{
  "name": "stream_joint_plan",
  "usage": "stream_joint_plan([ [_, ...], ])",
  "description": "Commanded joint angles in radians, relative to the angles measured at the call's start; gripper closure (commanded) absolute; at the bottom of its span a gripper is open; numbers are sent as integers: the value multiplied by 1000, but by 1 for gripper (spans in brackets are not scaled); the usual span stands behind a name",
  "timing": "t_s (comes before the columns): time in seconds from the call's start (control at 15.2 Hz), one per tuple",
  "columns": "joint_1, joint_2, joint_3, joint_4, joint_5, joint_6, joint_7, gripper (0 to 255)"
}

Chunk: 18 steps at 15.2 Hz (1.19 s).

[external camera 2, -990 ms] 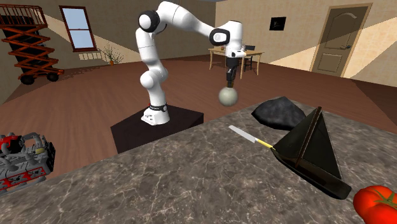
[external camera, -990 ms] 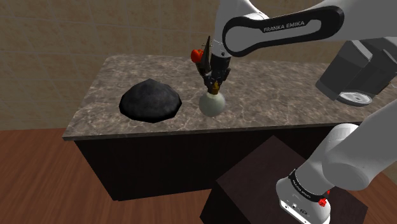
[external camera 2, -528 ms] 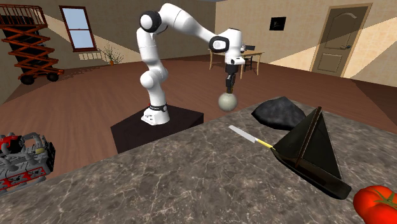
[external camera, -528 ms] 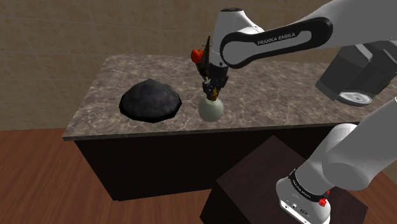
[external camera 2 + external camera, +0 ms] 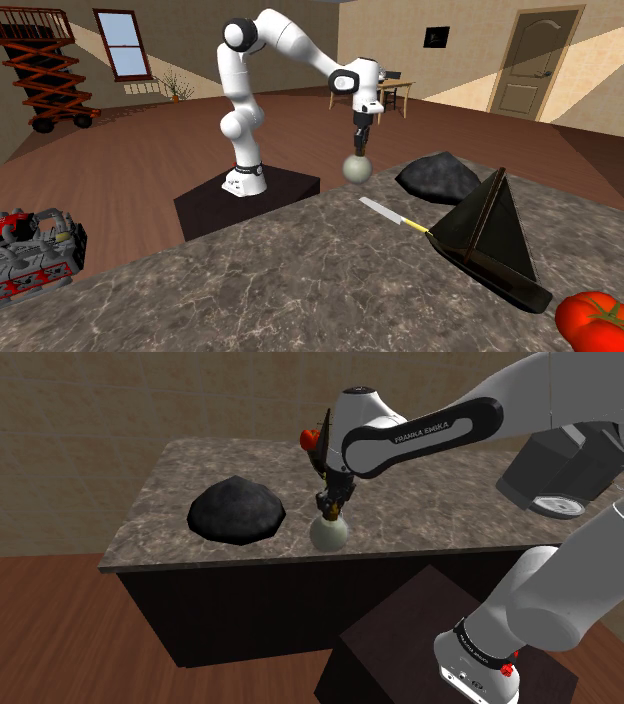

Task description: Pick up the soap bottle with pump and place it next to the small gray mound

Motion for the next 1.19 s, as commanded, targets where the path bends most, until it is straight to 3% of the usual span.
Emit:
stream_joint_plan([
  [0.0, 0, 3, 0, -5, -1, 10, 1, 255],
  [0.4, 0, 3, 0, -5, -1, 10, 1, 255],
  [0.46, 0, 3, 0, -5, -1, 10, 1, 0],
  [0.79, 0, 3, 0, -5, -1, 10, 1, 0],
  [1.12, 2, -50, 1, 70, 6, -119, -3, 0],
])
